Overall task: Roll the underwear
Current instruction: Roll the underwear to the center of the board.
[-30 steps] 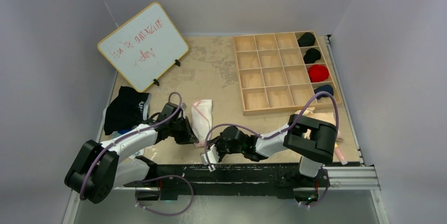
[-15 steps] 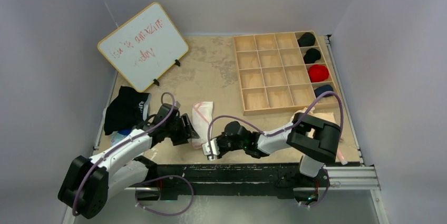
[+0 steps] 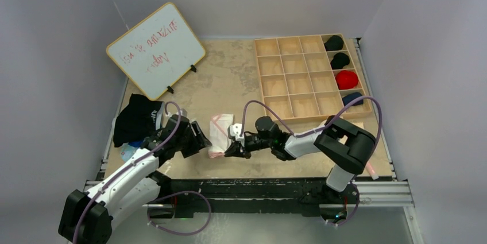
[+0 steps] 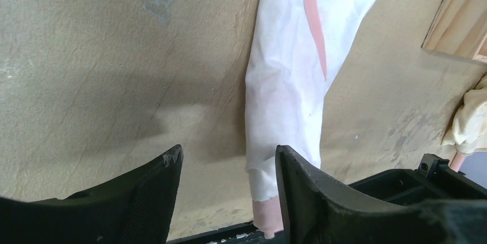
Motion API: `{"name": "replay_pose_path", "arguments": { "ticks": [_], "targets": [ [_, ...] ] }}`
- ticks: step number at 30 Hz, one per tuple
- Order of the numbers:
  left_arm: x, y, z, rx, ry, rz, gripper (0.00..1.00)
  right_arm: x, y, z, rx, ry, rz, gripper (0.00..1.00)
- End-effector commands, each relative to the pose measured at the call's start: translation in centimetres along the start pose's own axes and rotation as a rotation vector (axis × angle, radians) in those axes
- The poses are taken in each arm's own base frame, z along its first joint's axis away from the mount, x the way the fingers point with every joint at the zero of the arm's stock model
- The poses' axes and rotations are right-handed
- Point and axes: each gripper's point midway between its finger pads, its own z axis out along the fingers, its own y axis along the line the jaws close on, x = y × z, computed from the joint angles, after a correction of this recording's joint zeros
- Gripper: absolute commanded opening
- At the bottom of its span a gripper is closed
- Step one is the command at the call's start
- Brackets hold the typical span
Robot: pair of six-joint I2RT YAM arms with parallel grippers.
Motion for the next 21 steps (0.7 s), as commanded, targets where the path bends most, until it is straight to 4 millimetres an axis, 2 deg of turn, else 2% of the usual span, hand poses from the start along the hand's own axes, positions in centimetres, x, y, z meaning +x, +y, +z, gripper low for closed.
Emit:
{"name": "replay_pose_path", "arguments": {
  "ticks": [1,5,10,13,17,21],
  "targets": [
    [-1.9,-1.6,-0.9,0.035,-0.071,-0.020,0.59,-2.8,0.9,0.0,-0.095,-0.107,0.186,0.00],
    [-1.7,-1.9,-0.5,0.051,-0.052,-0.006,0.60,-3.1,0.5,-0.3,-0.130,-0.135,0.300,0.00],
    [-1.1,-3.4,-0.1,0.123,0.000,0.035,0.58,-2.4,0.8,-0.3,-0.130,-0.139,0.329,0.00],
    [0.2,-4.0,0.0,0.180,0.061,0.028,0.57,-2.0,0.6,-0.3,-0.116,-0.130,0.326,0.00],
    [2.1,-3.5,0.2,0.204,0.135,-0.014,0.53,-1.4,0.1,-0.3,-0.084,-0.106,0.317,0.00],
    [3.8,-1.2,0.8,0.111,0.194,-0.060,0.41,-1.2,-0.1,-0.3,-0.072,-0.099,0.317,0.00]
  ]
}}
